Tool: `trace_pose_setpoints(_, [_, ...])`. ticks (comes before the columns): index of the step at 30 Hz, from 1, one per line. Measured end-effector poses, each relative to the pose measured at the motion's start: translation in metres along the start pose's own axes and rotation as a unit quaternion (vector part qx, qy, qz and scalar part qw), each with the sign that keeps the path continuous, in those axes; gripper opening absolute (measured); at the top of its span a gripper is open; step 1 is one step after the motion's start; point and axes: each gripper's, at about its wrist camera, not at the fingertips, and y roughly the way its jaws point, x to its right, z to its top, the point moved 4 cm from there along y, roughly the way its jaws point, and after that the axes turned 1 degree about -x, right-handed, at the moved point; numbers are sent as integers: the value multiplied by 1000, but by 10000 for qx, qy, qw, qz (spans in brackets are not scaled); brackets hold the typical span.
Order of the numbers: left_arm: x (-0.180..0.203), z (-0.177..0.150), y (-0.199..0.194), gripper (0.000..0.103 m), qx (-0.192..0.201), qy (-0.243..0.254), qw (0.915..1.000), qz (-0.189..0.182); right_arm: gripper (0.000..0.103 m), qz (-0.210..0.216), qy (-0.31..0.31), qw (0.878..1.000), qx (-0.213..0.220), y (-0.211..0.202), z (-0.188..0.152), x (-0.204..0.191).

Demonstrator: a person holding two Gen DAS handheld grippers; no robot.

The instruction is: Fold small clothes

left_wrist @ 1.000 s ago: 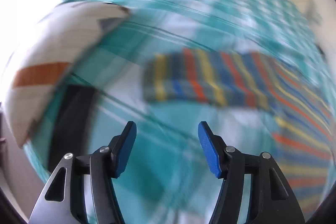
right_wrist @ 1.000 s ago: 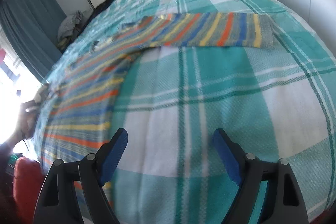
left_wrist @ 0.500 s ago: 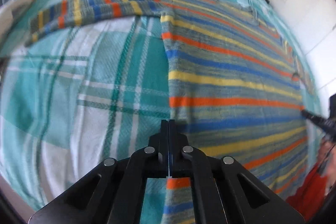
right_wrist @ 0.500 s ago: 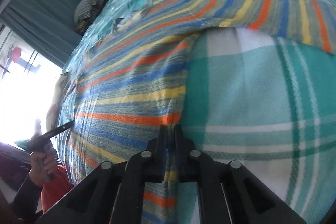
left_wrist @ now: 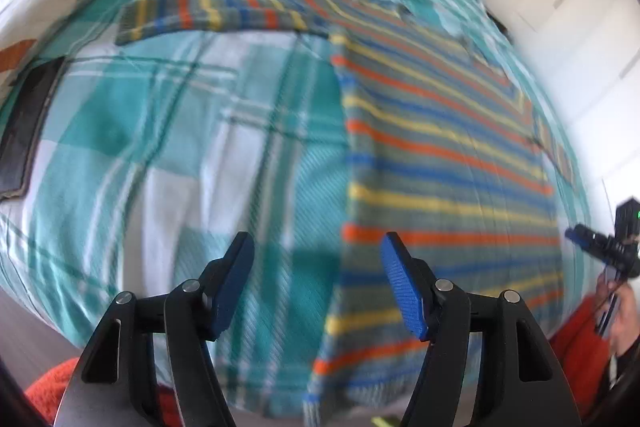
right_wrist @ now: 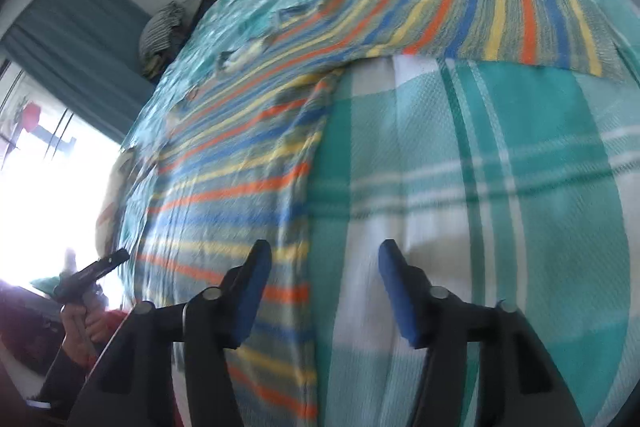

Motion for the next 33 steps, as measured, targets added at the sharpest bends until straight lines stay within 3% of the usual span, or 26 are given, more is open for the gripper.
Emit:
trace_pose_setpoints(1, [8, -9, 5, 67, -172, 168, 9997, -3, 57, 116, -45, 9998, -141, 0, -9, -4])
trace_pose_setpoints(3, [21, -24, 18, 49, -476, 563, 9969, 259, 57, 258, -66, 9987, -428, 6, -24, -7])
trace_pose_setpoints(4, [25, -31, 23, 12, -577, 806, 9938, 494, 56, 272, -136, 9974, -648, 14, -36, -9])
trace_pose_setpoints(5, [31, -36, 26, 4, -670, 999, 9909, 602, 39, 201, -274, 9967, -739, 17, -45, -11])
trace_pose_setpoints(6, [33, -37, 22, 4, -632, 1057, 9901, 674, 4, 8, -439, 9961, -759, 18, -50, -12])
trace_pose_setpoints(7, [33, -37, 19, 3, -635, 1053, 9899, 712, 3, -216, -496, 9946, -889, 17, -55, -10])
trace_pose_setpoints(8, [31, -38, 15, 3, -630, 1022, 9900, 737, 3, -183, -330, 9954, -879, 14, -57, -8])
trace_pose_setpoints(12, [24, -42, 19, 5, -706, 912, 9893, 898, 3, -410, -292, 9957, -779, 2, -66, -3])
trace_pose_setpoints(14, [32, -37, 20, 13, -670, 1018, 9865, 1097, 4, -475, -427, 9951, -755, 12, -64, -9])
trace_pose_setpoints(15, [35, -36, 14, 15, -614, 1005, 9862, 1166, 13, -465, -420, 9955, -714, 15, -60, -12])
trace_pose_setpoints(16, [36, -36, 6, 23, -538, 963, 9865, 1210, 19, -435, -336, 9961, -686, 11, -58, -15])
trace_pose_setpoints(17, [38, -36, -7, 39, -377, 934, 9869, 1263, 34, -490, -345, 9962, -638, 4, -58, -16])
trace_pose_setpoints(18, [40, -36, -17, 46, -217, 942, 9870, 1286, 42, -652, -511, 9951, -540, -6, -58, -22])
trace_pose_setpoints(19, [44, -37, -28, 57, -13, 976, 9868, 1294, 42, -794, -804, 9926, -440, -16, -60, -32])
trace_pose_setpoints(20, [51, -36, -36, 62, 158, 1014, 9869, 1246, 42, -849, -1054, 9899, -432, -20, -65, -41])
trace_pose_setpoints(23, [90, -31, -35, 66, 327, 1255, 9889, 729, 42, -624, -1689, 9821, -562, -19, -72, -79])
trace_pose_setpoints(25, [120, -37, -18, 66, 252, 1633, 9845, 583, 42, -361, -2064, 9753, -705, -3, -78, -105])
trace_pose_setpoints(28, [134, -67, 20, 65, -338, 2293, 9680, 963, 41, -507, -2553, 9593, -1093, 35, -94, -119])
trace_pose_setpoints(29, [131, -75, 36, 64, -665, 2402, 9600, 1279, 37, -799, -2614, 9522, -1365, 48, -102, -110])
trace_pose_setpoints(30, [122, -83, 40, 65, -715, 2436, 9563, 1450, 33, -1074, -2585, 9474, -1553, 55, -108, -98])
trace_pose_setpoints(33, [109, -84, 17, 66, -615, 2114, 9656, 1383, 32, -997, -2042, 9627, -1471, 33, -109, -75])
